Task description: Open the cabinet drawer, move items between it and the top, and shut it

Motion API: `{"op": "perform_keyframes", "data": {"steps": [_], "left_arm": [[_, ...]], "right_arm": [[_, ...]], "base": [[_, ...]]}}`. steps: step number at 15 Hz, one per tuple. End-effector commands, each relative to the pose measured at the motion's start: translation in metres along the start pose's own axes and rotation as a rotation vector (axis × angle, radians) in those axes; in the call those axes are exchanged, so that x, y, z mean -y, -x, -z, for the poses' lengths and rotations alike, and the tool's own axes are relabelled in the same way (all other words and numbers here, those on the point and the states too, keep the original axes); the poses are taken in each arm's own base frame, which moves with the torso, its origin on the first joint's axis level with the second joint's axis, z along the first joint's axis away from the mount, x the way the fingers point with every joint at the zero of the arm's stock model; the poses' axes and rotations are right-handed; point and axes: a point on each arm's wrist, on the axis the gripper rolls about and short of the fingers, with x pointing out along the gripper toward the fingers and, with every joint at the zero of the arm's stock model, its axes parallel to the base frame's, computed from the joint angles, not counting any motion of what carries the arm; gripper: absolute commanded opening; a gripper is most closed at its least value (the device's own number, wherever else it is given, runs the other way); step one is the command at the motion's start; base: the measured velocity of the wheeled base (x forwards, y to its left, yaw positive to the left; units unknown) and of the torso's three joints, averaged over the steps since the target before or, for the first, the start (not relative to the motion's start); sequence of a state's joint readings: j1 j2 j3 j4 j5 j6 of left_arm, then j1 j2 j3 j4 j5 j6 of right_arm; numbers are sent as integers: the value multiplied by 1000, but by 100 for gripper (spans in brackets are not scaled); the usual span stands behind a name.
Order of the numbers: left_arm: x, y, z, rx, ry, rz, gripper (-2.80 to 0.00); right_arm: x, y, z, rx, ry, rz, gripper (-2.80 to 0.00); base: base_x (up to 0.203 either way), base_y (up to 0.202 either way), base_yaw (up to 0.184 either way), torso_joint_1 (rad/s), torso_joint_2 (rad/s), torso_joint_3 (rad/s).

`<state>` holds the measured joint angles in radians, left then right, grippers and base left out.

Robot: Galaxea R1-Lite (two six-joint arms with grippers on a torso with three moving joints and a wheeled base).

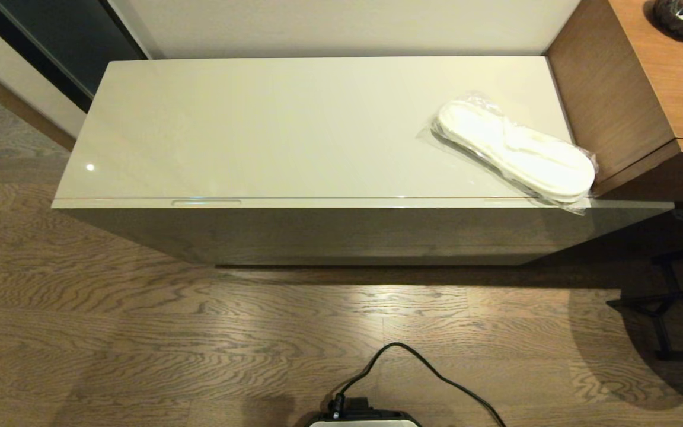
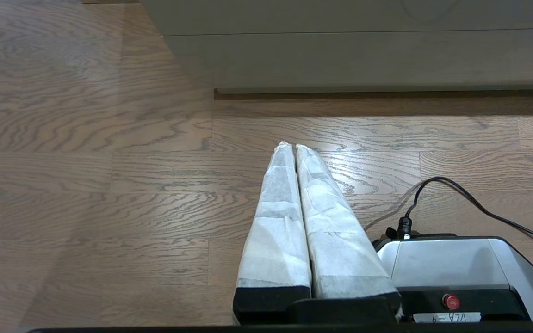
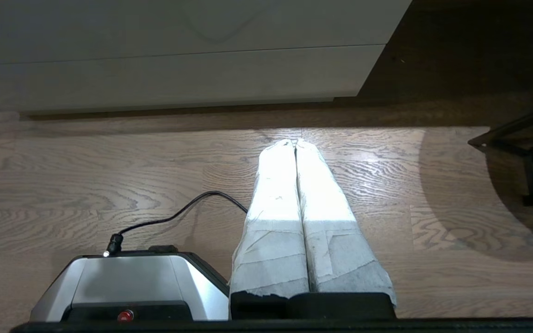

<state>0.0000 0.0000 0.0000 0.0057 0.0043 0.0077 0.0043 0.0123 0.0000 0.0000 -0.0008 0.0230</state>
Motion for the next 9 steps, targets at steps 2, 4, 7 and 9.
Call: {"op": "perform_keyframes", "data": {"steps": [2, 4, 7, 9], "left_arm": [[0, 0, 0, -2, 0, 0, -280], [0, 0, 0, -2, 0, 0, -280], [0, 0, 0, -2, 0, 0, -280], [0, 0, 0, -2, 0, 0, -280]], "right_arm": [[0, 0, 1, -3, 0, 1, -280], [0, 0, 1, -3, 0, 1, -280], [0, 0, 1, -3, 0, -1, -280], [0, 0, 1, -3, 0, 1, -280]], "base": [[0, 0, 0, 0, 0, 0], [0, 0, 0, 0, 0, 0], [0, 0, 0, 0, 0, 0], [0, 0, 0, 0, 0, 0]]}}
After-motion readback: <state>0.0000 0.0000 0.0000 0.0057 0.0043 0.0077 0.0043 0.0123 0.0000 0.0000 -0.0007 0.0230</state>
